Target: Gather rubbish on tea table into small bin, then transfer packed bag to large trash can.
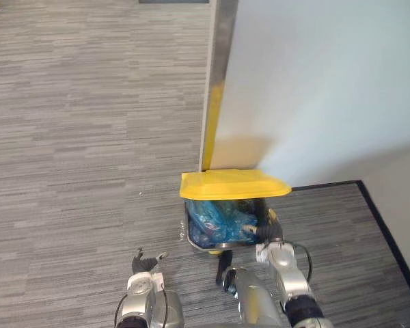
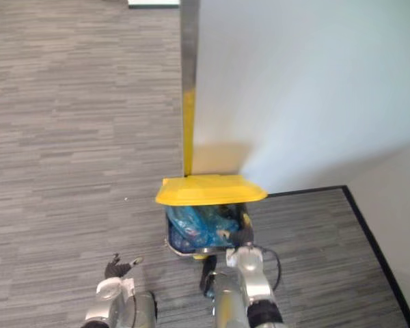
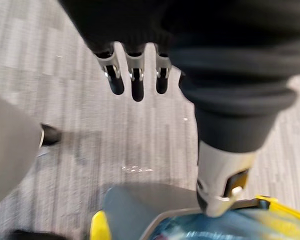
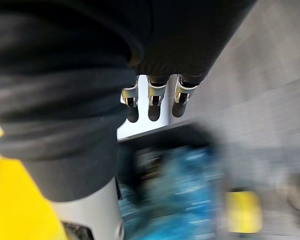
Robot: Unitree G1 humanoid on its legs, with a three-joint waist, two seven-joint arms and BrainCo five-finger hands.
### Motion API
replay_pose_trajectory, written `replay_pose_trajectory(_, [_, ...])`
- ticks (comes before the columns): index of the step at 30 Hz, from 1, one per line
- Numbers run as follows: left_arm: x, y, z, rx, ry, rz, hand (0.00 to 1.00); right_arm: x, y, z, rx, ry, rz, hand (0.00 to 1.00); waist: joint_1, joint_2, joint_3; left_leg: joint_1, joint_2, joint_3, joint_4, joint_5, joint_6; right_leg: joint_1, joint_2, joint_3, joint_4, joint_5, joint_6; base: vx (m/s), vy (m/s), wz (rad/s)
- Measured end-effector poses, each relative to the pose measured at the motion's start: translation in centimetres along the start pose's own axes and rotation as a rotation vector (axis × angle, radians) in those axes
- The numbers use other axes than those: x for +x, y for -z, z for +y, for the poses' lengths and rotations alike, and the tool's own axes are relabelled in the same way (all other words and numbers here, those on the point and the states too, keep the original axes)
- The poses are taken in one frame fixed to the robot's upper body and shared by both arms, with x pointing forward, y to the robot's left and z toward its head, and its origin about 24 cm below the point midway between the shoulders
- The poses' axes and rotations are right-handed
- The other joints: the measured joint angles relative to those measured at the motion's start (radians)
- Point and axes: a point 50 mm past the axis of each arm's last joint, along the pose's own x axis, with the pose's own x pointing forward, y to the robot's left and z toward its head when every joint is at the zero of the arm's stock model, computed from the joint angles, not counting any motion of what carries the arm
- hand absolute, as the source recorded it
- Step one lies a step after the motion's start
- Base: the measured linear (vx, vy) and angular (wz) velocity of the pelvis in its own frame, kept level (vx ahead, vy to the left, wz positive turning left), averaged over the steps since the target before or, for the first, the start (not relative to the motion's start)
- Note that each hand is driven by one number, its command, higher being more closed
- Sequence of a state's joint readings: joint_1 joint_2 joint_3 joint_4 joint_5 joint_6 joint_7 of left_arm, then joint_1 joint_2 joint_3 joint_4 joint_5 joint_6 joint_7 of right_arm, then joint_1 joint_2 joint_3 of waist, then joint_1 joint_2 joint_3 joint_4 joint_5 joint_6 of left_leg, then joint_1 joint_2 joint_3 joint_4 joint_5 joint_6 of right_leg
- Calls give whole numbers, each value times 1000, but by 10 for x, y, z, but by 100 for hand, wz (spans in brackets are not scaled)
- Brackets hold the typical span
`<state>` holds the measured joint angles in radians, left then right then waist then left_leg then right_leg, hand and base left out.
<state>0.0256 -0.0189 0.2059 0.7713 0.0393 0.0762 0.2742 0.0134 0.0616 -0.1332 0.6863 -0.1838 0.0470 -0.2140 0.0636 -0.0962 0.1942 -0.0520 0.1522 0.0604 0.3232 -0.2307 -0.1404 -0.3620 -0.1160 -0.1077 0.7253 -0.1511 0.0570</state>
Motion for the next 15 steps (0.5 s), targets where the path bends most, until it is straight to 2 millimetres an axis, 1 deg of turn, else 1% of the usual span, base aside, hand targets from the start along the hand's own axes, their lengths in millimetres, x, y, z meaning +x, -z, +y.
replay_pose_trajectory(1, [0, 4, -2, -10, 1, 26, 0, -2, 19, -3, 0, 14, 72, 0, -4, 15, -12, 0, 13, -1, -11, 4, 2, 24, 22, -10, -55, 0, 1, -92, -85, -24])
replay_pose_trajectory(2, [-1, 11, -5, -24, 5, 57, 0, -6, 38, -8, 15, 36, 151, 0, 10, 36, -33, 2, 35, 17, -46, 17, 26, 80, 72, 4, -201, 1, 7, -124, -123, -59])
replay_pose_trajectory(3, [-4, 16, -12, -56, 11, 88, 0, -9, 53, -16, 30, 73, 211, 0, 19, 68, -55, 1, 82, 55, -81, 37, 15, 111, 93, 17, -229, -44, -37, -93, -137, -59])
replay_pose_trajectory(4, [-2, 16, -10, -63, 1, 94, 0, -14, 66, -17, 37, 83, 261, 0, 6, 34, -63, 8, 51, 63, -98, 57, -7, 137, 46, 16, -163, -132, -43, -130, -209, -51])
replay_pose_trajectory(5, [-2, 19, -11, -47, 13, 114, 0, -15, 75, -24, 69, 111, 309, 0, -4, 42, -64, 43, 38, 71, -140, 80, 4, 185, 57, 22, -257, -146, -35, -81, -133, -22])
replay_pose_trajectory(6, [-2, 21, -11, -46, 14, 122, 0, -15, 76, -26, 74, 120, 315, 0, -6, 47, -69, 48, 39, 71, -148, 85, 7, 190, 63, 23, -271, -136, -35, -99, -85, -31])
replay_pose_trajectory(7, [-2, 25, -10, -53, 5, 138, 0, -17, 80, -30, 73, 133, 327, 0, -6, 54, -82, 57, 42, 72, -170, 99, 26, 199, 75, 25, -303, -111, -42, -52, -22, -13])
replay_pose_trajectory(8, [-3, 28, -10, -65, 1, 151, 0, -18, 82, -32, 81, 143, 337, 0, -7, 67, -91, 75, 46, 73, -189, 114, 37, 213, 83, 25, -325, -98, -43, -66, -31, -10])
replay_pose_trajectory(9, [-4, 30, -9, -64, -1, 158, 0, -18, 85, -33, 83, 146, 348, 0, -7, 66, -92, 82, 46, 74, -200, 122, 36, 219, 84, 25, -333, -92, -43, -36, -24, 1])
replay_pose_trajectory(10, [-5, 34, -8, -62, -3, 171, 0, -19, 88, -34, 82, 148, 362, 0, -6, 74, -97, 93, 46, 75, -216, 130, 29, 226, 86, 25, -348, -85, -40, -67, 17, 2])
replay_pose_trajectory(11, [-6, 40, -7, -59, -5, 189, 0, -20, 89, -34, 83, 149, 370, 0, -6, 72, -104, 95, 42, 80, -220, 134, 27, 228, 83, 27, -357, -79, -32, -57, 42, 4])
replay_pose_trajectory(13, [-6, 42, -4, -74, -17, 197, 0, -20, 91, -35, 83, 149, 380, 0, -5, 82, -111, 98, 32, 84, -230, 140, 16, 242, 75, 30, -376, -65, -19, -26, 97, 3])
replay_pose_trajectory(15, [-6, 44, -2, -88, -29, 204, 0, -21, 93, -36, 95, 155, 394, 0, -6, 83, -111, 106, 15, 93, -248, 145, 9, 254, 63, 34, -392, -52, -9, 9, 120, 0])
